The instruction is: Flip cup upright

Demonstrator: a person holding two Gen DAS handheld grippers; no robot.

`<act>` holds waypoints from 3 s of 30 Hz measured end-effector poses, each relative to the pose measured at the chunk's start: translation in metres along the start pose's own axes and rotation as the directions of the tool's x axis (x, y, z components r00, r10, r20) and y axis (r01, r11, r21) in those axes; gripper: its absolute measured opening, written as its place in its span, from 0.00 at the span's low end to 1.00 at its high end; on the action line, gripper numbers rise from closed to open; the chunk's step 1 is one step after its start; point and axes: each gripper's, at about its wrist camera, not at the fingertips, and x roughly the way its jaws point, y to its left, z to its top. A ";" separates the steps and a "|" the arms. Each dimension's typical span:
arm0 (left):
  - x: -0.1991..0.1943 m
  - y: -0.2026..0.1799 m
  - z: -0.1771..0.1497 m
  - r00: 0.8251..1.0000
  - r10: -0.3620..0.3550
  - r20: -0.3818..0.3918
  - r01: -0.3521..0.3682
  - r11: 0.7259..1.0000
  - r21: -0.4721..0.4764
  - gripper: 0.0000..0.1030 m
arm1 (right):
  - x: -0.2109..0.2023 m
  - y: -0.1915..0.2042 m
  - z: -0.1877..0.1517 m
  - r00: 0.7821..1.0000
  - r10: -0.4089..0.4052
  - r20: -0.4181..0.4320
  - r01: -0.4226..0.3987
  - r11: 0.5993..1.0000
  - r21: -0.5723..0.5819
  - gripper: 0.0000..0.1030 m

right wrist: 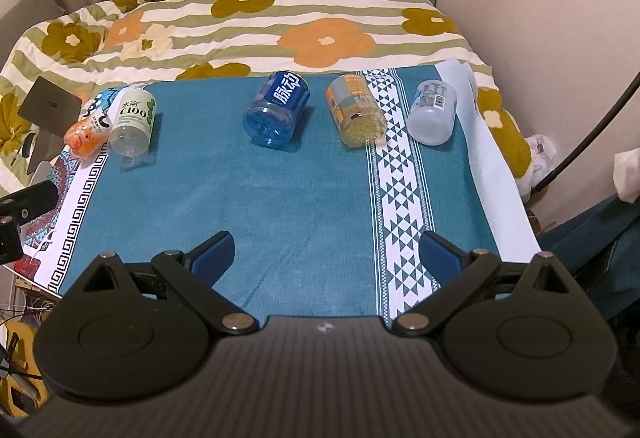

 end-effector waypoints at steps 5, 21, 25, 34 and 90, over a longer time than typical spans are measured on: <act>-0.008 -0.004 -0.004 1.000 0.008 0.008 -0.007 1.000 -0.009 1.00 | -0.003 -0.003 0.000 1.000 0.007 0.005 -0.006 1.000 -0.007 1.00; -0.023 -0.008 -0.004 0.999 0.035 0.027 -0.034 0.999 -0.019 1.00 | -0.011 -0.012 0.002 1.000 0.019 0.013 -0.019 1.000 -0.018 1.00; -0.026 0.002 -0.001 0.996 0.086 0.037 -0.086 0.996 -0.007 1.00 | -0.011 -0.011 0.005 0.999 0.036 0.023 -0.035 0.997 -0.063 1.00; 0.004 0.069 0.019 0.995 0.093 0.042 -0.094 0.995 0.030 1.00 | 0.004 0.012 0.020 0.997 0.078 0.026 -0.076 0.995 -0.061 1.00; 0.207 0.183 0.044 0.931 -0.157 -0.329 0.262 0.916 0.304 0.62 | 0.099 0.122 0.046 0.986 0.060 -0.158 -0.045 0.994 0.095 1.00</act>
